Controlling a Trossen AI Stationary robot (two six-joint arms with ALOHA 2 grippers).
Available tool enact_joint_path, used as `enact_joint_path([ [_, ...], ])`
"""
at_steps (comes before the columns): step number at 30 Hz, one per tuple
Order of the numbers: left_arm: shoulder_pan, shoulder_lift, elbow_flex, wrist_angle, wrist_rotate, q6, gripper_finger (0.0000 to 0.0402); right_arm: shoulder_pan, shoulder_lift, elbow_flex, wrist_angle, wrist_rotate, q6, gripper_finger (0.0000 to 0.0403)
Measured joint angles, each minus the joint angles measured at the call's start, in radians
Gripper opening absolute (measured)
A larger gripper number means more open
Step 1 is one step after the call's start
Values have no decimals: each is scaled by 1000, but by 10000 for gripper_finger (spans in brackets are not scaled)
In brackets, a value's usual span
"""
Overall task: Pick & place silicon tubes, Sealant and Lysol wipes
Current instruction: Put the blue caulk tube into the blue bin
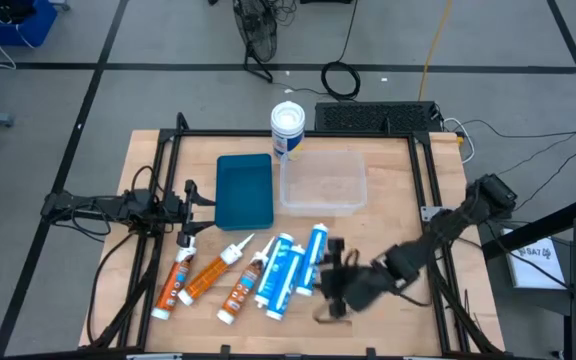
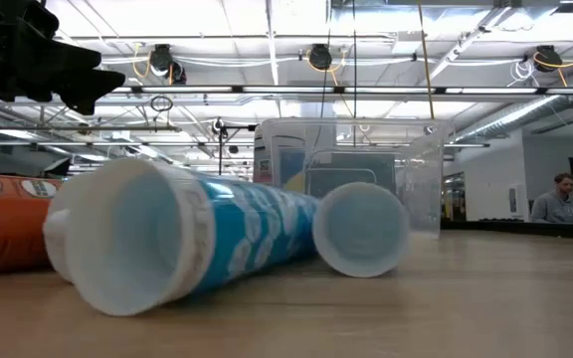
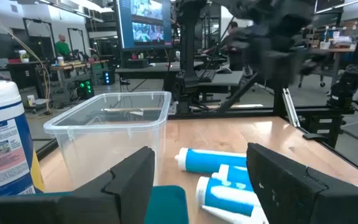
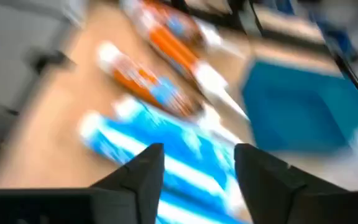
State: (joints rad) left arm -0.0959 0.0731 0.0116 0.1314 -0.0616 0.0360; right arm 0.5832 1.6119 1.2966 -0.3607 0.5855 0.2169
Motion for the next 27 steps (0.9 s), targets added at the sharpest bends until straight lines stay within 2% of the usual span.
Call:
enact_joint_path([
  [2, 0, 0, 0, 0, 0, 0, 253, -59, 1, 20, -105, -77, 58, 204],
  [5, 0, 0, 0, 0, 0, 0, 253, -148, 4, 20, -167, -231, 147, 213],
  [8, 0, 0, 0, 0, 0, 0, 253, -224, 45, 21, -149, -379, 184, 213],
  [10, 0, 0, 0, 0, 0, 0, 253, -256, 82, 20, -98, -428, 151, 210],
  [12, 0, 0, 0, 0, 0, 0, 253, -273, 120, 22, -27, -426, 73, 205],
  [17, 0, 0, 0, 0, 0, 0, 253, -303, 249, 21, 5, -403, -79, 195],
  [22, 0, 0, 0, 0, 0, 0, 253, -318, 353, 26, 61, -399, -122, 192],
  [27, 0, 0, 0, 0, 0, 0, 253, -300, 362, 16, -36, -410, -94, 191],
])
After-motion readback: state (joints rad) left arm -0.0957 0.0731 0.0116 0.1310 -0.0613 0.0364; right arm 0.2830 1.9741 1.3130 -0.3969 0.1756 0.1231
